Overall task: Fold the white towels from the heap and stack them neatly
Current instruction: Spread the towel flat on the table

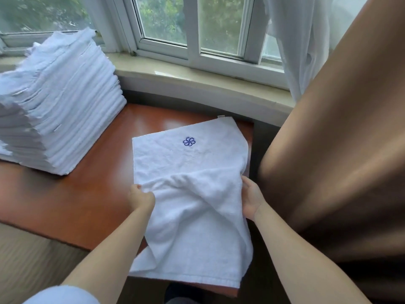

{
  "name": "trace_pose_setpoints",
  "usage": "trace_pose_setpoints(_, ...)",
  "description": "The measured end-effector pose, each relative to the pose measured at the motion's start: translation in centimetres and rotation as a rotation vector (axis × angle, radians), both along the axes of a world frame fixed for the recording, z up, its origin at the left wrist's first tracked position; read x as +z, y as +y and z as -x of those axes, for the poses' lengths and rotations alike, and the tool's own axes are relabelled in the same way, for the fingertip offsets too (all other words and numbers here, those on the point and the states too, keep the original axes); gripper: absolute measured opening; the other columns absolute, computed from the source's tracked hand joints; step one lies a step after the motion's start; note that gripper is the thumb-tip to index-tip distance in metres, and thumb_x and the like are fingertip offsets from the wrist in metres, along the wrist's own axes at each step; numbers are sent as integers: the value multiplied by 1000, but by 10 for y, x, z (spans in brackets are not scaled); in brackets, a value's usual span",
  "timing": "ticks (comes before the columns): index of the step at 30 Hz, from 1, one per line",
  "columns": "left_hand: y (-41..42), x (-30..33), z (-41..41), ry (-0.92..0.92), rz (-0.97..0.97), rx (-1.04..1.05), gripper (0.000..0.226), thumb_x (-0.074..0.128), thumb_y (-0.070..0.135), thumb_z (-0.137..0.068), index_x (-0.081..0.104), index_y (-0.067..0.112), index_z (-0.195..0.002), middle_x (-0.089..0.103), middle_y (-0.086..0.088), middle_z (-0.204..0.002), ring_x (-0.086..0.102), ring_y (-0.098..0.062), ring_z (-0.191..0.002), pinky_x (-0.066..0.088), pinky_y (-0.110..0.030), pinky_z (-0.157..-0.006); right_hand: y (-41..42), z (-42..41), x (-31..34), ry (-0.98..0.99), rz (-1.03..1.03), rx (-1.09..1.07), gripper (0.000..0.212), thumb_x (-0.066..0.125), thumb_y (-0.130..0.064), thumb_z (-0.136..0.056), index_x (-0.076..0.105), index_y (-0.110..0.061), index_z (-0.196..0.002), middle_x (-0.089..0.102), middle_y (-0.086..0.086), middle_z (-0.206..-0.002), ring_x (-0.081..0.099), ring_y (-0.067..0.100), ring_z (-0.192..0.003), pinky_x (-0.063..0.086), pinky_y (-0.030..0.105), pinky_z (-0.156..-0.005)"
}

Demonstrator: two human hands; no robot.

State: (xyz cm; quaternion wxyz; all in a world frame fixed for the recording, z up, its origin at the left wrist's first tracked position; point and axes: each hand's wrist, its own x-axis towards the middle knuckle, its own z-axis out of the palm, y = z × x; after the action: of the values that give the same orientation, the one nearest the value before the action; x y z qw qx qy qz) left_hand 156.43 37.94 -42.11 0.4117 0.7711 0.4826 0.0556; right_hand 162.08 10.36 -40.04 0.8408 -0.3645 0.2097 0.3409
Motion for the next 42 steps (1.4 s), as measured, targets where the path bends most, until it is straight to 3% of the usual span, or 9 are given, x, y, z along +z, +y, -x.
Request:
trace_pose_setpoints(5,9,-10,-5,132,5,-160,49,48,-2,-82,49,7,-130,41,-17,-136,52,-36,-112,49,-41,-93,11,-22,3,2,75,-48,36,73,-27,-77,74,-7,-108,72,13,-108,69,29,-100,56,39,-87)
trace_pose_setpoints(10,13,0,4,243,-18,-200,59,43,-3,-85,36,12,-141,50,-19,-129,55,-37,-109,50,-39,-83,20,-35,18,-47,714,-53,54,75,-31,-82,53,-8,-126,62,2,-103,60,19,-90,46,31,-71)
trace_pose_setpoints(15,-3,26,27,29,-301,-76,26,43,-4,-87,63,-4,-103,57,-24,-109,54,-38,-92,45,-41,-76,13,-20,30,-157,904,-302,43,53,-28,-89,58,-5,-124,64,8,-109,61,26,-98,50,38,-84)
trace_pose_setpoints(21,-11,94,61,-359,-441,262,24,49,7,-94,66,5,-110,52,-15,-123,48,-34,-110,41,-40,-88,-18,6,73,-251,1274,-524,40,46,-38,-96,70,-10,-111,57,9,-121,44,30,-116,41,38,-90)
trace_pose_setpoints(24,-14,119,77,-470,-439,331,21,49,8,-95,61,4,-111,46,-13,-130,52,-34,-106,39,-37,-83,-29,14,93,-243,1185,-586,28,48,-29,-97,68,-9,-95,53,15,-128,53,35,-110,44,42,-94)
trace_pose_setpoints(27,-20,138,83,-533,-375,381,23,43,10,-98,55,4,-116,48,-12,-132,54,-34,-108,38,-37,-81,-29,23,112,-300,1114,-544,33,49,-27,-96,70,-6,-110,59,12,-125,61,33,-105,47,41,-96)
trace_pose_setpoints(32,-27,169,80,-734,-311,489,25,43,8,-95,52,2,-117,56,-15,-126,54,-33,-113,37,-29,-86,-18,31,146,-510,944,-705,30,49,-32,-97,68,-12,-84,70,6,-82,68,27,-85,52,35,-85)
trace_pose_setpoints(37,-13,205,58,-1046,-417,555,27,40,-1,-89,51,-14,-109,52,-31,-117,50,-37,-112,34,-31,-96,10,15,183,-705,964,-1093,31,49,-23,-98,59,2,-82,57,6,-96,49,14,-86,32,16,-77)
trace_pose_setpoints(42,20,211,4,-1061,-361,596,25,43,-7,-87,52,-14,-109,53,-29,-118,50,-34,-111,33,-27,-91,48,-43,175,-702,966,-1023,28,47,-16,-99,59,9,-100,56,23,-114,54,32,-105,32,20,-83)
